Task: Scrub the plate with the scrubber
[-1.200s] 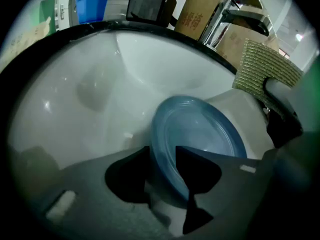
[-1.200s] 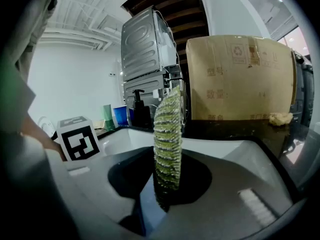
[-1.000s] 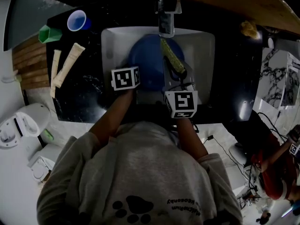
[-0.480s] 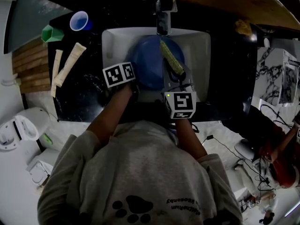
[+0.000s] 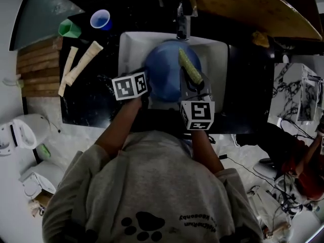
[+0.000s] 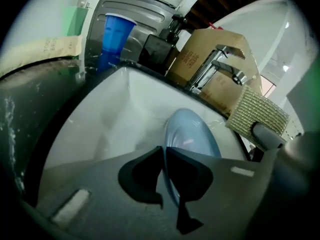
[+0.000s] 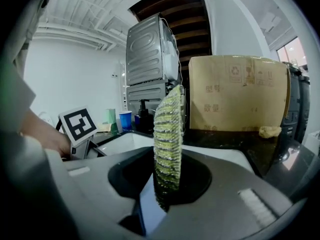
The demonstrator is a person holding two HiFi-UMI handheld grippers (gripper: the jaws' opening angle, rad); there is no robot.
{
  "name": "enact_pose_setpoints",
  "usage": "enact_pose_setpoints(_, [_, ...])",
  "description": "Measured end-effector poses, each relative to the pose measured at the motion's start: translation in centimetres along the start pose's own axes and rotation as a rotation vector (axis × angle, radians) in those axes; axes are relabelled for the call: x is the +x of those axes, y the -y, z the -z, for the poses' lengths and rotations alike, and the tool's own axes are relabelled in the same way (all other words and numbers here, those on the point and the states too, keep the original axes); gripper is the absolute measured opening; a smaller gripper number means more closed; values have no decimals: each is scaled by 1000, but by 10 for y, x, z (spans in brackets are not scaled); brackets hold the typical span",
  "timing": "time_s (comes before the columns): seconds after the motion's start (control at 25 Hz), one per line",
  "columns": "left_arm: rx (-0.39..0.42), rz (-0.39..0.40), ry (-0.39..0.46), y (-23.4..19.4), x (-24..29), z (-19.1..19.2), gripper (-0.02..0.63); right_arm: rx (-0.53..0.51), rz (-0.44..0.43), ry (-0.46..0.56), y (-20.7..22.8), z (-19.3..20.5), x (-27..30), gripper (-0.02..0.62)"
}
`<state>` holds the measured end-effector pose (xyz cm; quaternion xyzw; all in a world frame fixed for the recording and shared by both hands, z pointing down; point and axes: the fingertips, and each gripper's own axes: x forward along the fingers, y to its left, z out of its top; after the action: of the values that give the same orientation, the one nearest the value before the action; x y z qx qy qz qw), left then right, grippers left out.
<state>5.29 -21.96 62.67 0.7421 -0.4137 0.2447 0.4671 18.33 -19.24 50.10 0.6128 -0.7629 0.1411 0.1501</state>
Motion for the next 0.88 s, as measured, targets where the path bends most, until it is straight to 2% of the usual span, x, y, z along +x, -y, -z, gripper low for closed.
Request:
enact_pose_setpoints(0.2, [-27,70,86,12,-26,-9,18,-54,-17,8,-7,-7,-14,67])
enact_pose_setpoints(0.32, [-19,88,138,15,-45,-15,18,-130,-50,29,-18,-18,-22,67])
enact_pose_setpoints(0.52, [70,31,233,17,-85,-26,20,-272,-91,61,-43,-37,-35,67])
enact_pose_setpoints(0.76, [156,58,340,30,-116,-28,20,-363,-102,101,-63,-54,-48,67])
enact_pose_setpoints(0.88, [169,63,393,31,-132,-30,20,-403,-89,101,-67,-57,-54,67])
